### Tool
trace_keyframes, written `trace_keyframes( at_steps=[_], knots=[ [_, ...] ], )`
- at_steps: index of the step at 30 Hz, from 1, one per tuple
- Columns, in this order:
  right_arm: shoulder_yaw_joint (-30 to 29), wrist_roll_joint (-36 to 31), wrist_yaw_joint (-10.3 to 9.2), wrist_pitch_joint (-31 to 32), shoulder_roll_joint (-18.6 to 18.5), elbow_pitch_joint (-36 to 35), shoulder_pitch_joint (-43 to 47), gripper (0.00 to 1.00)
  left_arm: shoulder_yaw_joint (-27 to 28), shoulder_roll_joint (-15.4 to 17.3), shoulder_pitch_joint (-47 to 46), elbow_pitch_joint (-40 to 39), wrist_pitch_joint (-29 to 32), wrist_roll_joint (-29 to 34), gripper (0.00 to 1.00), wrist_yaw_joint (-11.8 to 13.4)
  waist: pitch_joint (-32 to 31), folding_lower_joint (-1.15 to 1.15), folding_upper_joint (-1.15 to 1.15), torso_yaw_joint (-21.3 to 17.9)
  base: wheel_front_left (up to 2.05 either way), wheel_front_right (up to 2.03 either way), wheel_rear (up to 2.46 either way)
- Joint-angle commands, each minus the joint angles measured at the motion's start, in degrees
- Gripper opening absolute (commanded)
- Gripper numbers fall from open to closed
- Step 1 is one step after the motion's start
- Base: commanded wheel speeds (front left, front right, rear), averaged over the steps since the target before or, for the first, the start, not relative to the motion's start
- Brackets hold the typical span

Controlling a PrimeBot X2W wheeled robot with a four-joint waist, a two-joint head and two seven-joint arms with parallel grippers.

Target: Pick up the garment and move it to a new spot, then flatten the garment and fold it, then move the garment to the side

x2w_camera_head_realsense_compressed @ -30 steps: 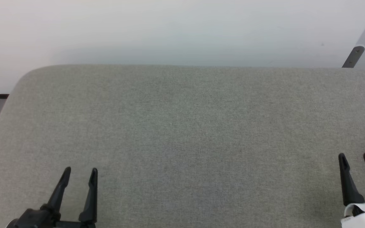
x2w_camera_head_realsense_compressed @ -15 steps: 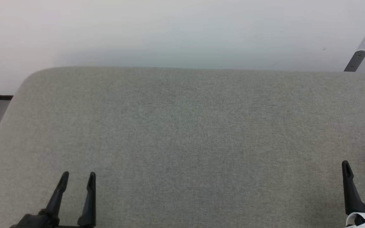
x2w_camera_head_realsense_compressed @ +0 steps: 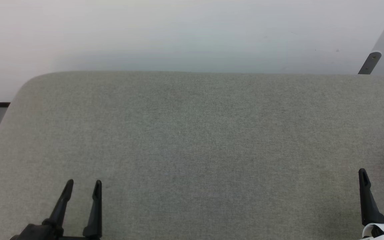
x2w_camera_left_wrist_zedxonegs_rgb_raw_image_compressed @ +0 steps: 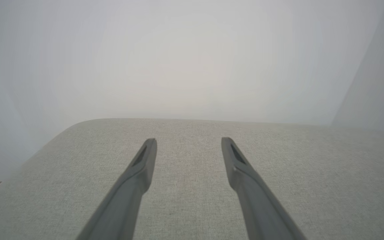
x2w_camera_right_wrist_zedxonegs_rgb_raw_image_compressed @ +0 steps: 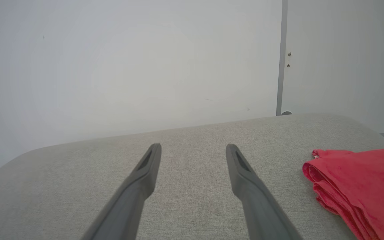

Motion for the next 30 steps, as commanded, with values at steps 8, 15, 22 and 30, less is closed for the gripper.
trace_keyframes(
  at_steps=[8, 15, 22, 30],
  knots=[
    [0.6, 0.2, 0.01, -0.1, 0.8, 1.2, 0.1, 0.0, -0.4, -0.4, 0.2, 1.7, 0.2, -1.2, 0.0, -0.1, -0.2, 0.0, 0.0, -0.2, 0.0, 0.0, 0.0],
    [0.8, 6.6, 0.01, 0.9, 1.4, 3.0, -1.0, 0.0, -0.5, -0.9, -0.7, 2.8, 1.7, -8.5, 0.0, 0.1, -0.4, 0.0, 0.0, -0.3, 0.0, 0.0, 0.0],
    [0.9, 12.9, 0.0, 1.9, 1.8, 4.7, -2.3, 0.0, -0.5, -1.2, -2.1, 4.3, 3.3, -15.7, 0.0, 0.0, -0.5, 0.0, 0.0, -0.4, 0.0, 0.0, 0.0],
    [0.9, 19.6, 0.0, 3.1, 2.2, 6.5, -3.6, 0.0, -0.5, -1.6, -3.6, 5.9, 4.9, -23.3, 0.0, -0.1, -0.7, 0.0, 0.0, -0.6, 0.0, 0.0, 0.0]
  ],
)
